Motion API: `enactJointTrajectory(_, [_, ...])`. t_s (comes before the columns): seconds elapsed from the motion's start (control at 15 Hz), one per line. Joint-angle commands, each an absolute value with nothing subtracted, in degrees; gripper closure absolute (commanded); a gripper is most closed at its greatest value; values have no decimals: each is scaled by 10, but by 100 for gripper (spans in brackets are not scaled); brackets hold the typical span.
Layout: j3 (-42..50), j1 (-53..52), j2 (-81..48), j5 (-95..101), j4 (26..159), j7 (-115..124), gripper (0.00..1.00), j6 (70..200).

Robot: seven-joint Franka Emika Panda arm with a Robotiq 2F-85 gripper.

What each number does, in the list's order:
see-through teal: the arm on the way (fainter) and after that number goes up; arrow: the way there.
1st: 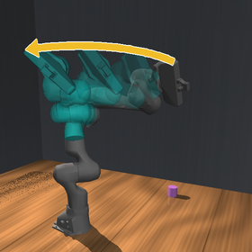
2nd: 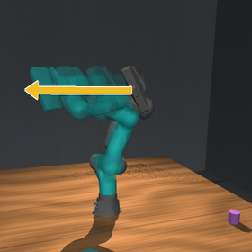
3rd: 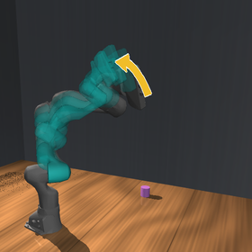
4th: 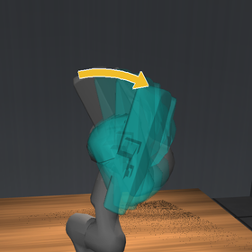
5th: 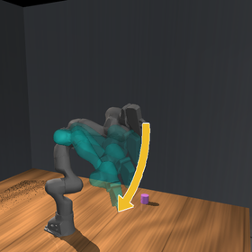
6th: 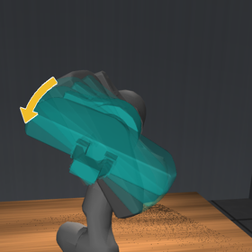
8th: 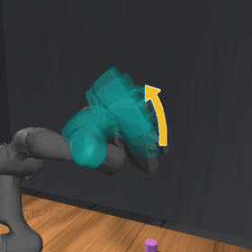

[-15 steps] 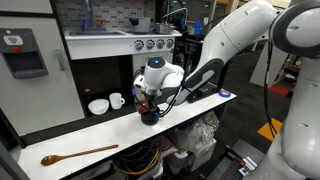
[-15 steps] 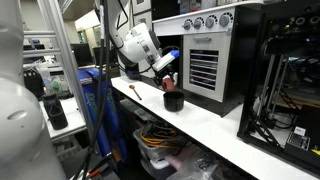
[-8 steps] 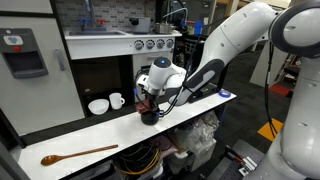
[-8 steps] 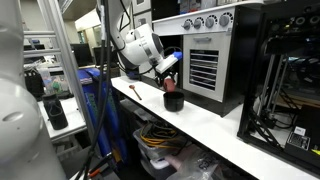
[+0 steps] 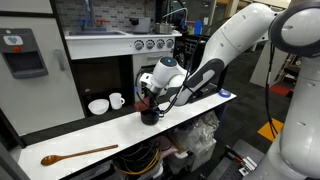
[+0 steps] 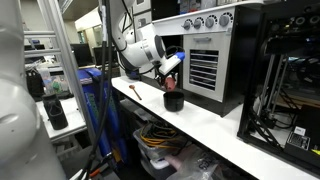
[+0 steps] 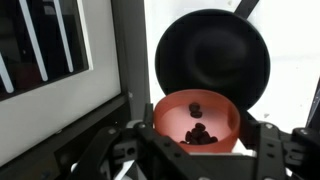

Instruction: Pour the contents in the pink cup into the black pot

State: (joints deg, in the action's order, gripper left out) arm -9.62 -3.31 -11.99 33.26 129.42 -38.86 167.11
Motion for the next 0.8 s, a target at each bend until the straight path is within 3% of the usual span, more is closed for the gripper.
enactJointTrajectory(0.0, [-110, -10, -107, 300, 1324, -427, 49, 1719])
enactJointTrajectory(0.73, [-130, 23, -114, 270, 1371, -430, 49, 1813])
